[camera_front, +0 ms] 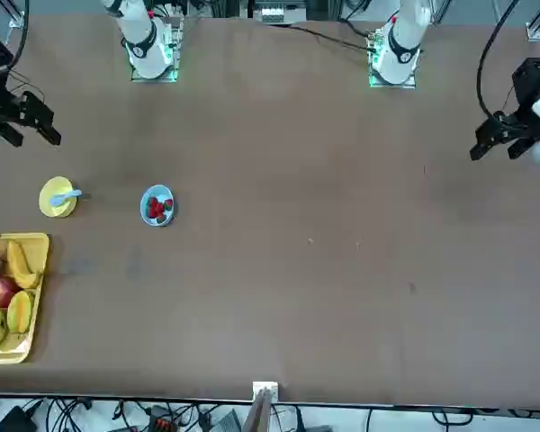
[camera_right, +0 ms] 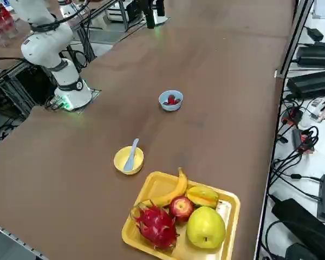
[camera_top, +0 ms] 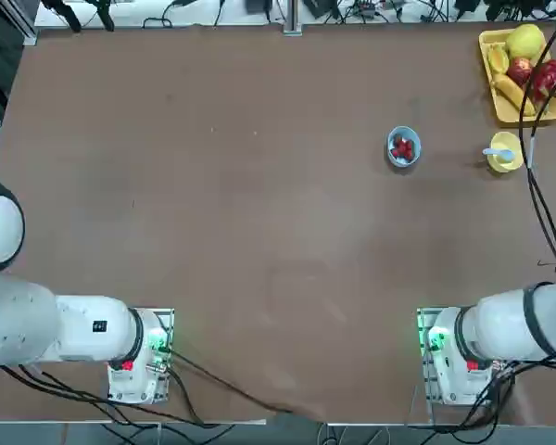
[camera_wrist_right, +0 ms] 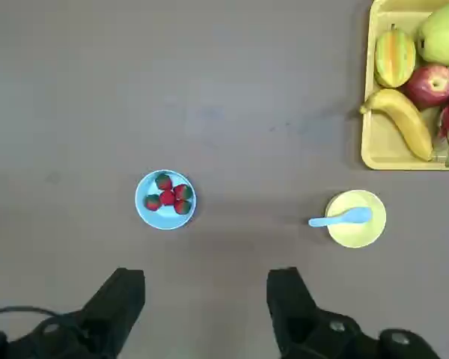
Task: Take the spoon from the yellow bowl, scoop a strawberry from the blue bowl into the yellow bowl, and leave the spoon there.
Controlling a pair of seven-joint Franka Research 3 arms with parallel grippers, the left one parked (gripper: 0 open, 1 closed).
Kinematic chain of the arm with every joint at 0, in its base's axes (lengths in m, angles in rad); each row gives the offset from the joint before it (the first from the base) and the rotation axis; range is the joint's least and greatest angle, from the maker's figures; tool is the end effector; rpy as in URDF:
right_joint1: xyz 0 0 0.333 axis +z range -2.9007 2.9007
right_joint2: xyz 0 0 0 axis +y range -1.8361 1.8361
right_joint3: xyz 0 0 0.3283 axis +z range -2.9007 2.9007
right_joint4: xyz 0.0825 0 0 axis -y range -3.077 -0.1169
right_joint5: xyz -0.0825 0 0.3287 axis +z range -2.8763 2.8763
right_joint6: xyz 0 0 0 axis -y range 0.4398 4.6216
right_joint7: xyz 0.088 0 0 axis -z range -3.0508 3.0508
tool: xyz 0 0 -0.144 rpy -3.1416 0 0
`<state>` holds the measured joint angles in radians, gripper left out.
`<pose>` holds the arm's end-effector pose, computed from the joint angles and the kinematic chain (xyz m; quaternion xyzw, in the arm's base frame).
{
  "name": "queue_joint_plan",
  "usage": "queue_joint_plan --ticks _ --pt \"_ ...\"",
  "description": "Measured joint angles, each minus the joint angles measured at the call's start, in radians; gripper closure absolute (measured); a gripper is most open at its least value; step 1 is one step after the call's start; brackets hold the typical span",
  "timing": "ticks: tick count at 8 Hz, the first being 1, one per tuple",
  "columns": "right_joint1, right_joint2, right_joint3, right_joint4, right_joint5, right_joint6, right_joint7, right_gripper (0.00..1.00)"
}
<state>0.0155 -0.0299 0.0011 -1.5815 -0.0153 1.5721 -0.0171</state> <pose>0.4906 0.0060 0.6103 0.9998 0.0168 0.0102 0.0077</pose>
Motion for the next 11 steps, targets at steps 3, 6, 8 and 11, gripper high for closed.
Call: queue_joint_plan --ticks 3,6,8,11 --pt "0.0 0.0 0.0 0.0 0.001 0.0 0.0 0.0" --pt "0.014 0.04 0.002 -0.002 -0.044 -0.006 0.06 0.0" --pt "0.08 0.108 0.004 -0.008 -0.17 -0.005 0.128 0.0" --pt "0.211 0.226 0.009 -0.054 -0.395 0.004 0.347 0.0"
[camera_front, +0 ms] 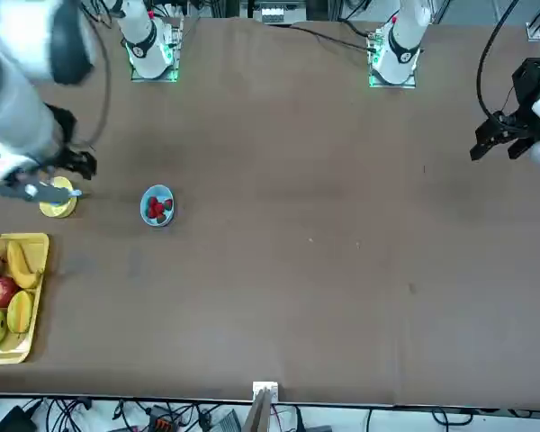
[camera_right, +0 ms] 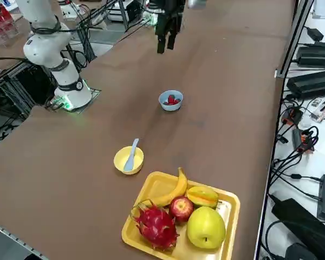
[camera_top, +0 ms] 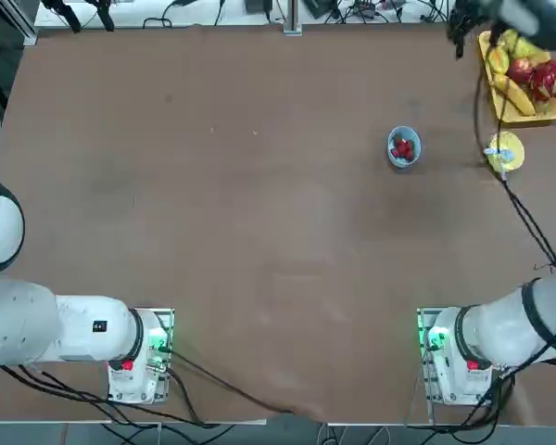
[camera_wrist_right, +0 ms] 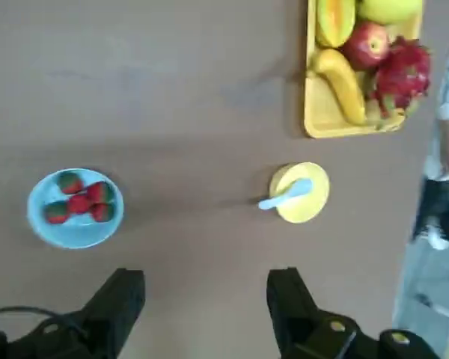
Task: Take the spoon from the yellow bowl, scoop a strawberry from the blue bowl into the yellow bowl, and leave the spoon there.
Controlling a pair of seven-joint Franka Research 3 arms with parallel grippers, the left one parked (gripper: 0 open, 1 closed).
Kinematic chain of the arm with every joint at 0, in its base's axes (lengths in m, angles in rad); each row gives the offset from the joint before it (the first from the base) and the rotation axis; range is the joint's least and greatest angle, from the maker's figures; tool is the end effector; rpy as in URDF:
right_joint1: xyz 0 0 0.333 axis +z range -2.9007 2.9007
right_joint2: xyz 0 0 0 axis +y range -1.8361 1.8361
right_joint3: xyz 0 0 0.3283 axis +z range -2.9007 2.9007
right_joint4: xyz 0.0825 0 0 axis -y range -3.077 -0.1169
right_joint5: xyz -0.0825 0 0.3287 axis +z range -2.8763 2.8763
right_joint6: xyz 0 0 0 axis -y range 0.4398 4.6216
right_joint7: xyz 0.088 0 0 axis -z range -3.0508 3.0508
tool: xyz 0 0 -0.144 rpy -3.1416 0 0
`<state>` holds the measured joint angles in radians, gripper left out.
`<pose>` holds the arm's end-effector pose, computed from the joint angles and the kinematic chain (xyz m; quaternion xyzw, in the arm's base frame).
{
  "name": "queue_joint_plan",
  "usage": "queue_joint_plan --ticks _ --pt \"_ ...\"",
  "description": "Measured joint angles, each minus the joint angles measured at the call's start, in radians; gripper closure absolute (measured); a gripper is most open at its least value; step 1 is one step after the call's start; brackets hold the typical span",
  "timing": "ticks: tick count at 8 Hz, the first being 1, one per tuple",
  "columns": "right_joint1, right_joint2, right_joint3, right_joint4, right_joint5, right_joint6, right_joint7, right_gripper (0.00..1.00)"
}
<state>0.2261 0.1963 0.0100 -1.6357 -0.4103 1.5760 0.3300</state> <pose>0.5342 0.0692 0.4835 0.9714 -0.0185 -0.0639 0.2279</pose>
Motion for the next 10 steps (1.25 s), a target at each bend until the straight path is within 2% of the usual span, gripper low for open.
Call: queue_joint_plan --ticks 2,5,10 --pt "0.056 0.077 0.001 -0.09 -0.177 0.052 0.137 0.0" --pt "0.061 0.159 -0.006 -0.275 -0.46 0.154 0.294 0.0" --pt "0.032 0.177 -0.018 -0.544 -0.783 0.299 0.515 0.0"
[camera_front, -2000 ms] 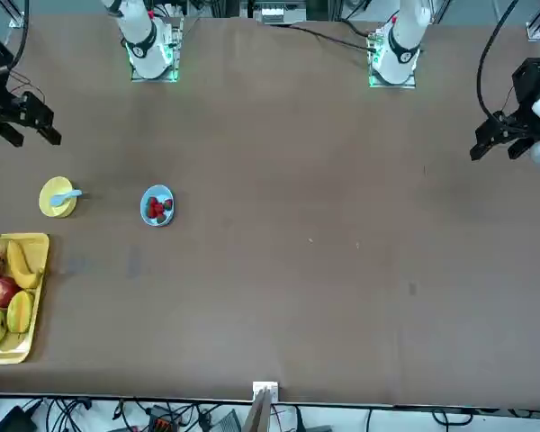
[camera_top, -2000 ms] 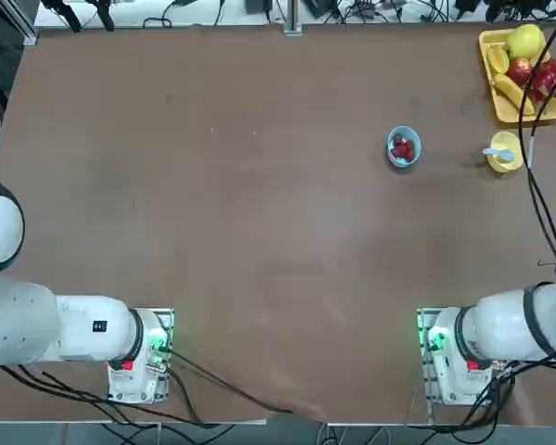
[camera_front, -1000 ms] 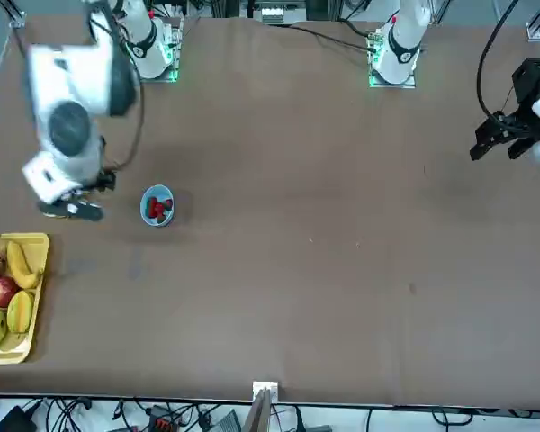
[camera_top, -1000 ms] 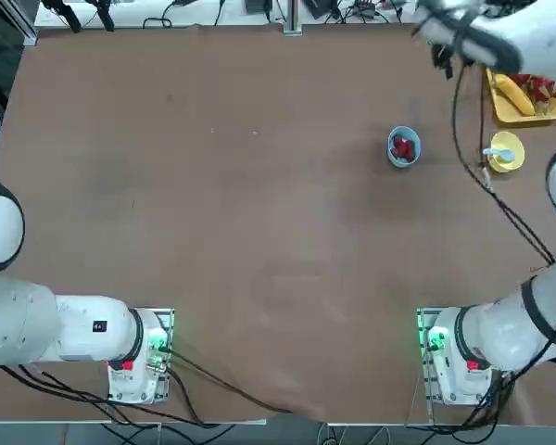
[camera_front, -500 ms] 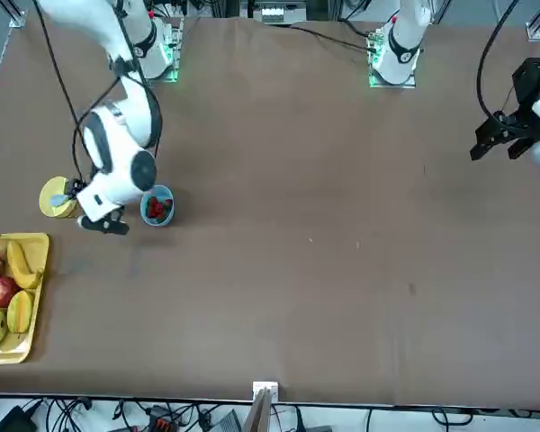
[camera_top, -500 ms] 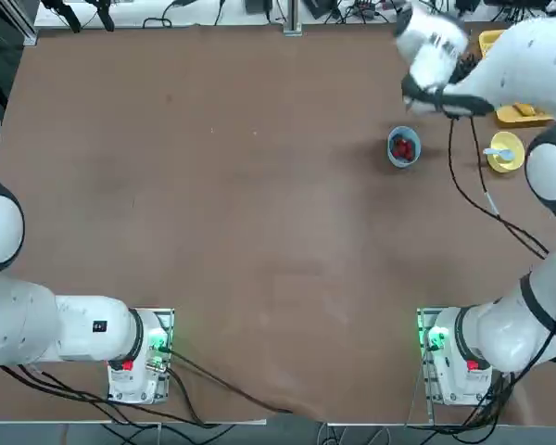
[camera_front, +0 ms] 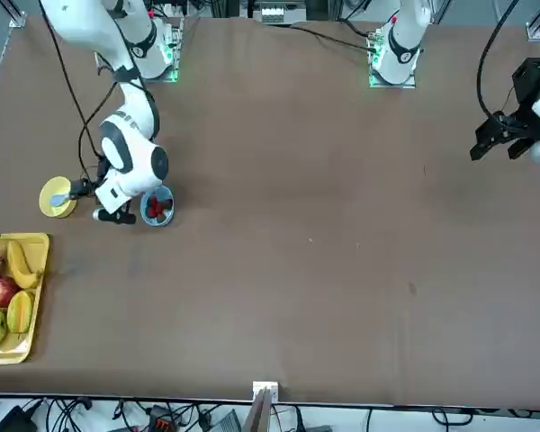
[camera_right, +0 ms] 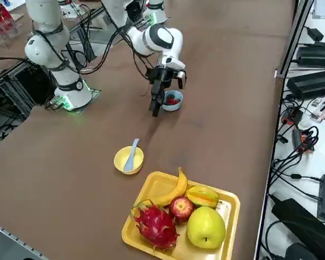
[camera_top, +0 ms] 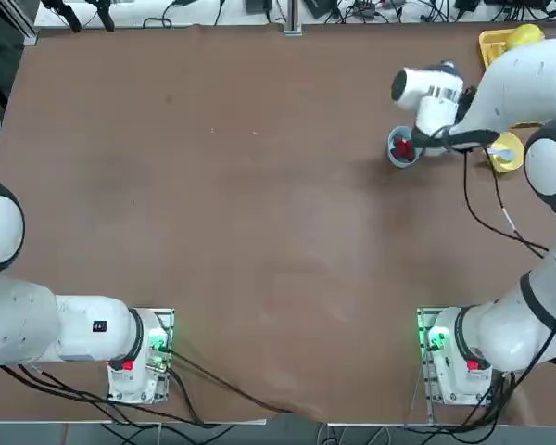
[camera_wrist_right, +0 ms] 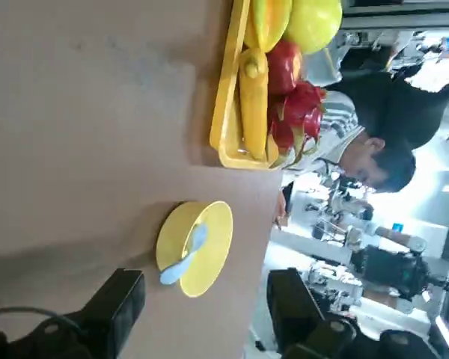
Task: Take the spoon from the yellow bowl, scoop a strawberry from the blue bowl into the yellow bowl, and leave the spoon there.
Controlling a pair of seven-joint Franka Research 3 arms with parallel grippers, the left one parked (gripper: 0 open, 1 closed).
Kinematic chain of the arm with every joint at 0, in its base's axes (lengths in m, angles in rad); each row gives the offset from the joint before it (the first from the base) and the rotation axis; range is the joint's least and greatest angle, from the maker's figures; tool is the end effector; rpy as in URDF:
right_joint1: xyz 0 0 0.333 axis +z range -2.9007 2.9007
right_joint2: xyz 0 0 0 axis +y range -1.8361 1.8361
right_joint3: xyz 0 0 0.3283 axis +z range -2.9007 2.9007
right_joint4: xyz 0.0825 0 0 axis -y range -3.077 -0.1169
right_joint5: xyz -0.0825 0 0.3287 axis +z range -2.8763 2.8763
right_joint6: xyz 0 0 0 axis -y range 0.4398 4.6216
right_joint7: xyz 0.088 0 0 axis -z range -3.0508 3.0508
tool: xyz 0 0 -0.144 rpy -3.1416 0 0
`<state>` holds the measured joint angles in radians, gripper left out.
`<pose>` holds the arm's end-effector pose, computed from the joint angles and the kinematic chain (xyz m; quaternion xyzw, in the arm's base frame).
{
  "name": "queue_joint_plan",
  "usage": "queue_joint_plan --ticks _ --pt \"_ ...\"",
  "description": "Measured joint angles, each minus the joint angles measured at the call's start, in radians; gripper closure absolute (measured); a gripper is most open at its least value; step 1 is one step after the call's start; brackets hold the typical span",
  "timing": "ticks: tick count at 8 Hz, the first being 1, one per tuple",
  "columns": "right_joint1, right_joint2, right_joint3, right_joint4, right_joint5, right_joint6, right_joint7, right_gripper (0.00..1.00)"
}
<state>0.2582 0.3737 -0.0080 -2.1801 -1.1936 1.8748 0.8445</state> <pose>0.4945 0.0199 0.2526 0.8437 0.0941 -0.0009 0.5285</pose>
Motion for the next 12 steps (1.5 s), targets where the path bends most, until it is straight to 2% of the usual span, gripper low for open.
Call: queue_joint_plan --ticks 3,6,9,12 --pt "-0.022 0.02 -0.001 -0.099 -0.122 0.033 0.157 0.02" --pt "-0.023 0.101 -0.002 -0.109 -0.212 0.011 0.251 0.05" --pt "-0.035 0.155 -0.012 -0.107 -0.263 -0.03 0.268 0.07" --pt "-0.048 0.163 -0.025 -0.106 -0.268 -0.039 0.268 0.09"
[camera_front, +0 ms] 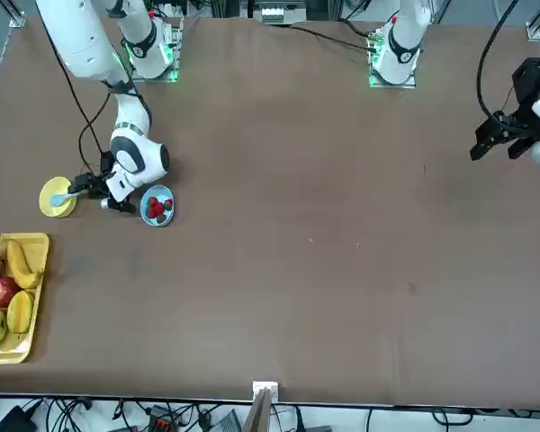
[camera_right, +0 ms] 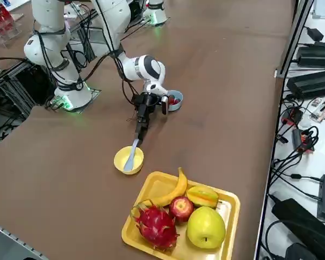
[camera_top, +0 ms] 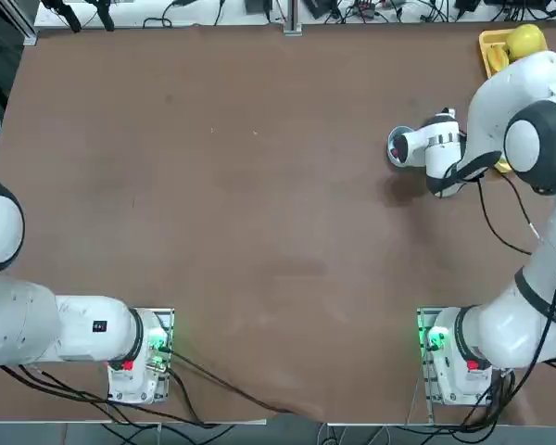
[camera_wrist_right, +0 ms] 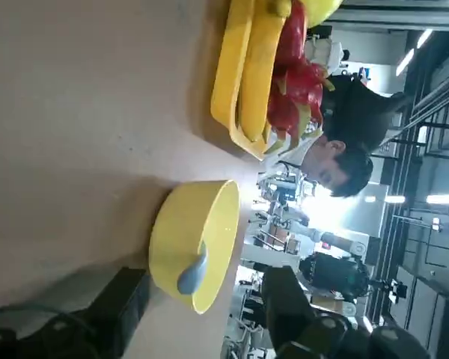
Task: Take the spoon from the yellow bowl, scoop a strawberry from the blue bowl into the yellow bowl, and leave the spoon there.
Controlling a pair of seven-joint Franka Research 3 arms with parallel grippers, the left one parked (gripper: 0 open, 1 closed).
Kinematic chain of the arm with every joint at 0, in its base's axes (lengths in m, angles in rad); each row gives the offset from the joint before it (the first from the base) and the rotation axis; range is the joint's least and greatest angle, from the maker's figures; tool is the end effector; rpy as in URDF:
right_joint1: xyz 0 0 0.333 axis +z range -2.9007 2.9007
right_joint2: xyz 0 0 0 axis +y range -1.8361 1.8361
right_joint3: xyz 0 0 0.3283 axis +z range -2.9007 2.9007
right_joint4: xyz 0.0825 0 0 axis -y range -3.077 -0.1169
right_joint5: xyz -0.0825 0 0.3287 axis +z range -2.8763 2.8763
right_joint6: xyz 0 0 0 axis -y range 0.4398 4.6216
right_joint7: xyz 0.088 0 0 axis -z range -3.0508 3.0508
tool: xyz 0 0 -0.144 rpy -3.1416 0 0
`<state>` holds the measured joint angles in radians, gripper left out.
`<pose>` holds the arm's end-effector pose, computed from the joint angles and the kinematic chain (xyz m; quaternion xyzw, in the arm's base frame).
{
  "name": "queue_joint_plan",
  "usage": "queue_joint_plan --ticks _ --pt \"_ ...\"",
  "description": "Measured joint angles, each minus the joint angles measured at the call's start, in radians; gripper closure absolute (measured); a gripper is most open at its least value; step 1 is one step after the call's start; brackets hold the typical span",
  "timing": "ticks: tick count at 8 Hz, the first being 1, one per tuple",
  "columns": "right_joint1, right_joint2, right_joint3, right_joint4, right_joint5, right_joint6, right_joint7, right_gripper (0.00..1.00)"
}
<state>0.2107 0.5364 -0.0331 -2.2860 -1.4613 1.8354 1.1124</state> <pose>0.4606 -0.0352 0.1685 0.7870 0.1150 0.0112 0.6061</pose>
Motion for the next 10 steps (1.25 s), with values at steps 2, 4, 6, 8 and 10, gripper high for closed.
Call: queue_joint_plan --ticks 2,4,6,8,10 --pt "0.0 0.009 -0.01 0.003 -0.001 -0.001 0.0 0.1" --pt "0.0 0.024 -0.012 0.012 -0.003 -0.002 0.028 0.11" --pt "-0.001 0.049 -0.012 0.033 -0.011 -0.02 0.042 0.12" --pt "-0.001 0.062 -0.017 0.049 -0.011 -0.04 0.045 0.15" --pt "-0.001 0.078 -0.023 0.062 -0.011 -0.065 0.045 0.18"
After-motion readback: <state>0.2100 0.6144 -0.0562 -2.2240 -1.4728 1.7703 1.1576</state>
